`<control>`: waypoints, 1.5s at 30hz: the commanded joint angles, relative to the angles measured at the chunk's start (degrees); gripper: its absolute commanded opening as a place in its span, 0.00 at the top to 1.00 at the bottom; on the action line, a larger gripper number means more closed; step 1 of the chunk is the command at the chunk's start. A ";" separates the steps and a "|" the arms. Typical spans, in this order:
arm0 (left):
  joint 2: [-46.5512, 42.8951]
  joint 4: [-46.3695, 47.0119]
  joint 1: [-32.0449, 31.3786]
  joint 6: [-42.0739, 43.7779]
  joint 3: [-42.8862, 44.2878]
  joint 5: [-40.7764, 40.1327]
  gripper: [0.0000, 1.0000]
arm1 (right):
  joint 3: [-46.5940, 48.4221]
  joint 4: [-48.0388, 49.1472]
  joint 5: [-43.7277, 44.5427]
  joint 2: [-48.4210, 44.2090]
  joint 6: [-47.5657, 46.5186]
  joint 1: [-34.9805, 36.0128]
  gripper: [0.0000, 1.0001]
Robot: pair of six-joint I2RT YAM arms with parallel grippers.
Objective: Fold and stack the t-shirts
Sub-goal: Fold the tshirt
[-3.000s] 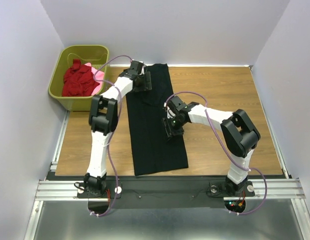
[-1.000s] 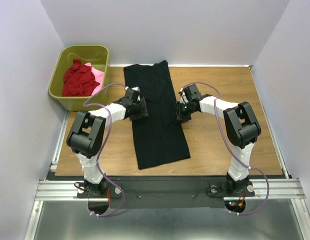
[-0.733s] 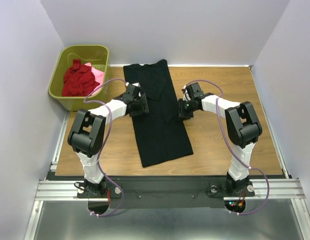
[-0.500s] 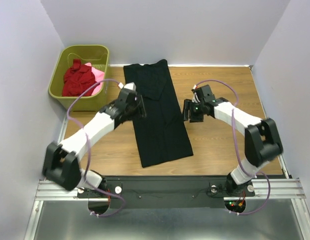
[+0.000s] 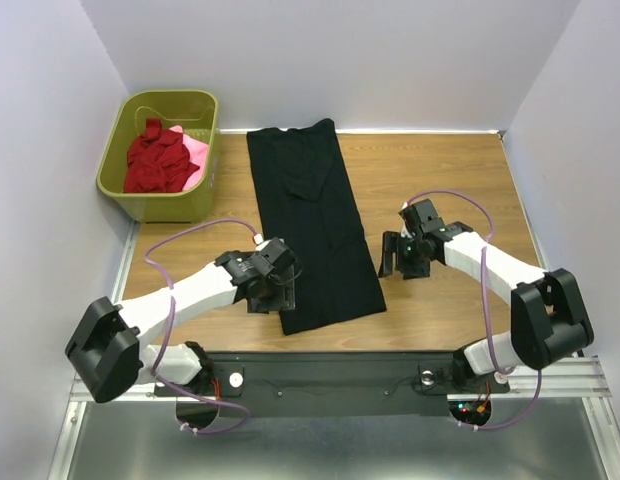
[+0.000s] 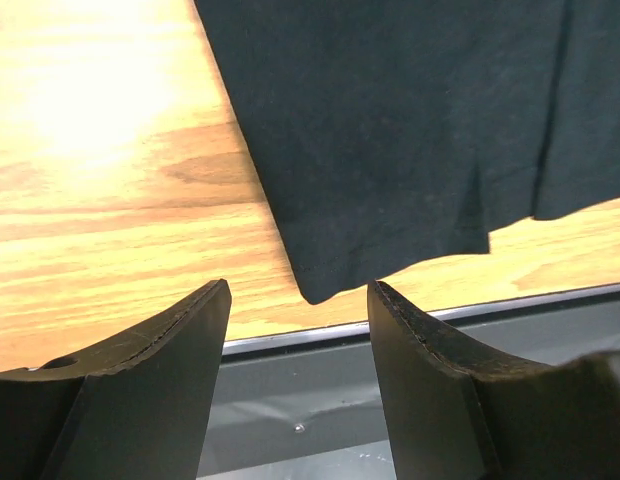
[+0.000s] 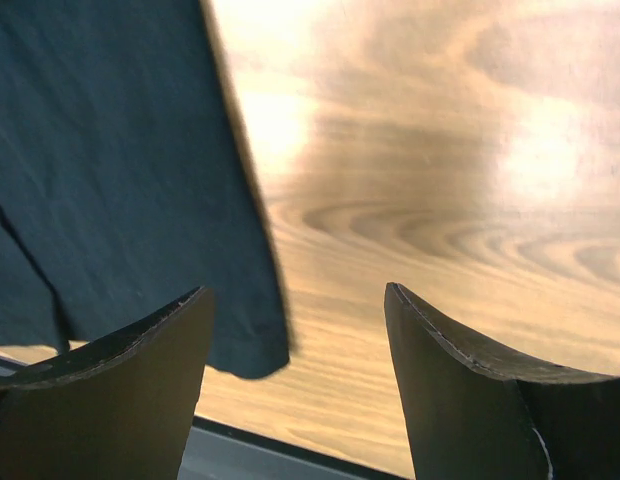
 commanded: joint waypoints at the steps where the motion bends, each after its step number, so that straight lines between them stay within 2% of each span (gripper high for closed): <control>1: 2.53 -2.12 -1.55 -2.68 0.54 -0.49 0.32 | -1.32 -0.45 1.59 -4.43 0.05 0.32 0.25; 6: 6.66 -0.81 -2.70 -1.89 0.27 1.01 0.33 | -3.17 -1.15 1.15 -6.36 0.57 0.50 0.25; 17: 12.46 1.83 -2.96 0.39 -0.61 2.24 0.46 | -4.41 -1.77 0.80 -5.93 2.68 2.34 0.25; 20: 13.34 1.83 -3.58 0.30 -0.52 2.24 0.51 | -3.79 -2.38 1.15 -5.66 3.91 4.01 0.25; 28: 18.35 2.01 -4.72 1.27 0.36 1.36 0.55 | -1.95 -4.22 2.90 -3.65 6.37 8.14 0.25; 33: 18.70 2.98 -4.90 1.27 -0.43 1.63 0.68 | -2.03 -5.55 5.10 -3.38 6.73 9.11 0.25; 35: 18.79 3.06 -4.90 1.27 -0.43 1.54 0.79 | -2.47 -5.55 4.84 -2.59 6.64 9.46 0.26; 36: 19.05 3.06 -4.90 1.36 -0.34 1.54 0.80 | -2.65 -5.55 4.49 -2.24 6.55 9.64 0.26; 37: 19.32 2.98 -4.90 1.45 0.01 1.62 0.86 | -2.65 -5.55 4.31 -1.45 6.46 10.08 0.27; 39: 19.41 3.15 -4.90 1.53 -0.08 1.71 0.88 | -2.82 -5.46 4.22 -0.83 6.64 10.34 0.27; 41: 19.32 3.33 -4.99 1.62 -0.34 1.80 0.94 | -3.09 -5.37 4.57 0.31 6.64 10.69 0.32; 45: 19.32 3.68 -4.90 1.71 -0.43 1.80 0.95 | -3.61 -3.97 4.14 1.80 6.90 11.48 0.42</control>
